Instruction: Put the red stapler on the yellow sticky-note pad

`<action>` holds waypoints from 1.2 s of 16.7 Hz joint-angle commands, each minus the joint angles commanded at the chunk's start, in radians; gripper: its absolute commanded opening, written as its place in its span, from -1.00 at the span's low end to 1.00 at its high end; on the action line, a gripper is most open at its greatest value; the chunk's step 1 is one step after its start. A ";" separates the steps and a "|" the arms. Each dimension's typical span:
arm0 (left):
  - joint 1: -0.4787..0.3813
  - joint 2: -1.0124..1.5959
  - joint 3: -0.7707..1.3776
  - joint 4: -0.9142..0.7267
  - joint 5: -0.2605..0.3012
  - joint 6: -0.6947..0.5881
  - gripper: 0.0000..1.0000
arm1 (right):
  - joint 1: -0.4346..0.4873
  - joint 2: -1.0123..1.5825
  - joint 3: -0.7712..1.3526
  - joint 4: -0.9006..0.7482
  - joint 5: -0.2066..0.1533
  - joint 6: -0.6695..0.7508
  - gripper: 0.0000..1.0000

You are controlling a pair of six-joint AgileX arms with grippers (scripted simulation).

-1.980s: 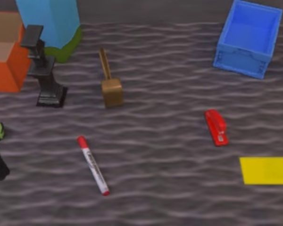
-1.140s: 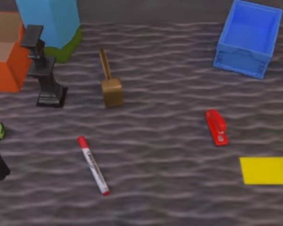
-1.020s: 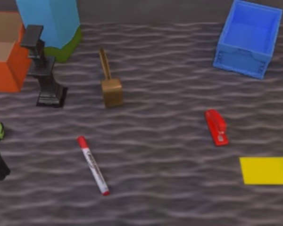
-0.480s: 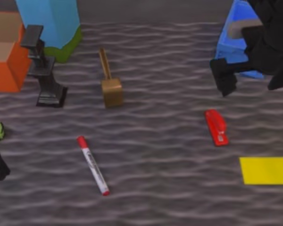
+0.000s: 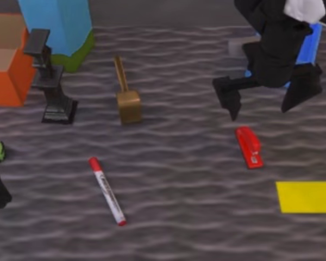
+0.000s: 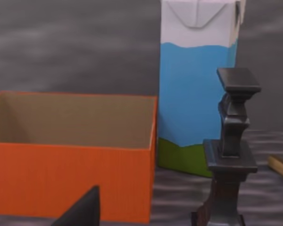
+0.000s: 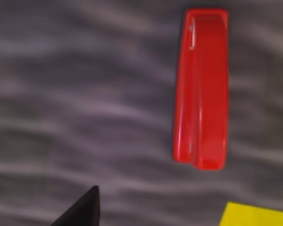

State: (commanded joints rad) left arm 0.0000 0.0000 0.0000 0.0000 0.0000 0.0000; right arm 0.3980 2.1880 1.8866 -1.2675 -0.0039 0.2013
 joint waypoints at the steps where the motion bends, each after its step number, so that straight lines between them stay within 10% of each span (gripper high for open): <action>1: 0.000 0.000 0.000 0.000 0.000 0.000 1.00 | 0.000 0.000 0.000 0.000 0.000 0.000 1.00; 20: 0.000 0.000 0.000 0.000 0.000 0.000 1.00 | 0.004 0.097 -0.246 0.343 0.001 0.005 0.85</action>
State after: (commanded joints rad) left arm 0.0000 0.0000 0.0000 0.0000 0.0000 0.0000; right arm 0.4015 2.2854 1.6408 -0.9243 -0.0030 0.2060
